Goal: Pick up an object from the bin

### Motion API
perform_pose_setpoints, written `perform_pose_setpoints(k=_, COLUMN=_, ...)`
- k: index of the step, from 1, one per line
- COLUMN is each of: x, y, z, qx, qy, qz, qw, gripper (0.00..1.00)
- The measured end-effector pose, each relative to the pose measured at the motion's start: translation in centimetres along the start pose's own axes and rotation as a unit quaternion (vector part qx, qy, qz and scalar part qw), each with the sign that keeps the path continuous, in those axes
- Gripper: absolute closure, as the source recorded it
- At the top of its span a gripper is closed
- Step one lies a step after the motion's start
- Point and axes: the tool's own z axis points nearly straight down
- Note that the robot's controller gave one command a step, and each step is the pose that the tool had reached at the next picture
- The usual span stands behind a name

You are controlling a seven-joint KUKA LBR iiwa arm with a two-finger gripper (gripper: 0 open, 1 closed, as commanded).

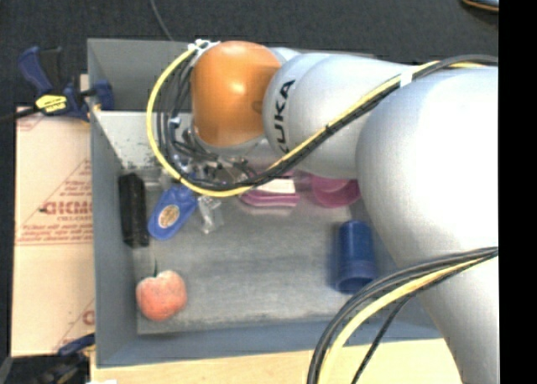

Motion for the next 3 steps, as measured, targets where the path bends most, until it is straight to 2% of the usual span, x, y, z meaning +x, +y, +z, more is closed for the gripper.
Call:
perform_pose_setpoints(k=1, x=0.2, y=-0.5, z=3.4, qx=0.003, qy=-0.0012, qz=-0.088, qw=0.9962, gripper=0.0)
perform_pose_setpoints(k=2, x=0.8, y=-1.6, z=3.3, qx=0.0, qy=-0.0015, qz=-0.14, qw=0.9901, gripper=1.0)
perform_pose_setpoints(k=3, x=0.8, y=-1.5, z=3.3, qx=-0.001, qy=-0.0015, qz=-0.139, qw=0.9903, gripper=1.0)
